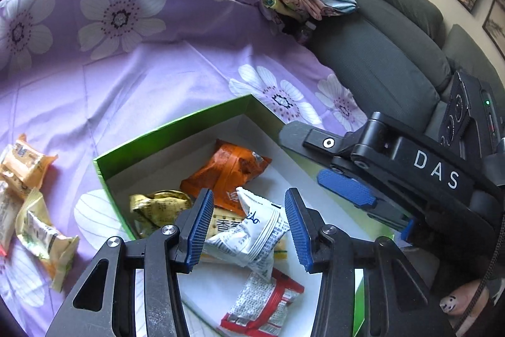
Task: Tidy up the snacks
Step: 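Carry the white-and-blue packet into the green box and release it, then move the open right tool over the pale yellow-green packet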
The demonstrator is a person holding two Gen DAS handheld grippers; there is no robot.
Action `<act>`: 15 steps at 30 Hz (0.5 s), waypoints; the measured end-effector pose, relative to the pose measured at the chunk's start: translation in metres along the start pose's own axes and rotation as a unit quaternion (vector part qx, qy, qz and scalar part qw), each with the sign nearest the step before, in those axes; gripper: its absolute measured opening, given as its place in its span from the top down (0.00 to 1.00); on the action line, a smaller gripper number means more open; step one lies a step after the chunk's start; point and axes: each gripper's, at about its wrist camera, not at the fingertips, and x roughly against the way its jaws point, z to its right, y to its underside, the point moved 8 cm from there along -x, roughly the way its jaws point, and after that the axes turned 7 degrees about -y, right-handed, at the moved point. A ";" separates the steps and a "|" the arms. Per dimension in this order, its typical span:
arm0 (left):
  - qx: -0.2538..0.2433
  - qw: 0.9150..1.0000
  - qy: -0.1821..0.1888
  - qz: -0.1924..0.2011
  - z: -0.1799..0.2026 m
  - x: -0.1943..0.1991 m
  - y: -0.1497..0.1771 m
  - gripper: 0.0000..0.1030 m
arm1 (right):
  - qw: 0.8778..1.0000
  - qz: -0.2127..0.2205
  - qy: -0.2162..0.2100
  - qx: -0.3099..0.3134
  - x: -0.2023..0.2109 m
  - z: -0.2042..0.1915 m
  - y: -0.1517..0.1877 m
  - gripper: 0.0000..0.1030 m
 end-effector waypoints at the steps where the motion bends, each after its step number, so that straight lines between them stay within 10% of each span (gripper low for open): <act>1: 0.005 1.000 -0.007 0.005 -0.006 0.006 0.000 0.55 | 1.000 0.005 -0.001 0.005 0.002 -0.002 -0.001 0.20; 15: 0.120 0.977 -0.147 0.094 -0.141 0.117 0.039 0.23 | 0.996 0.026 -0.018 0.082 0.007 -0.057 0.012 0.10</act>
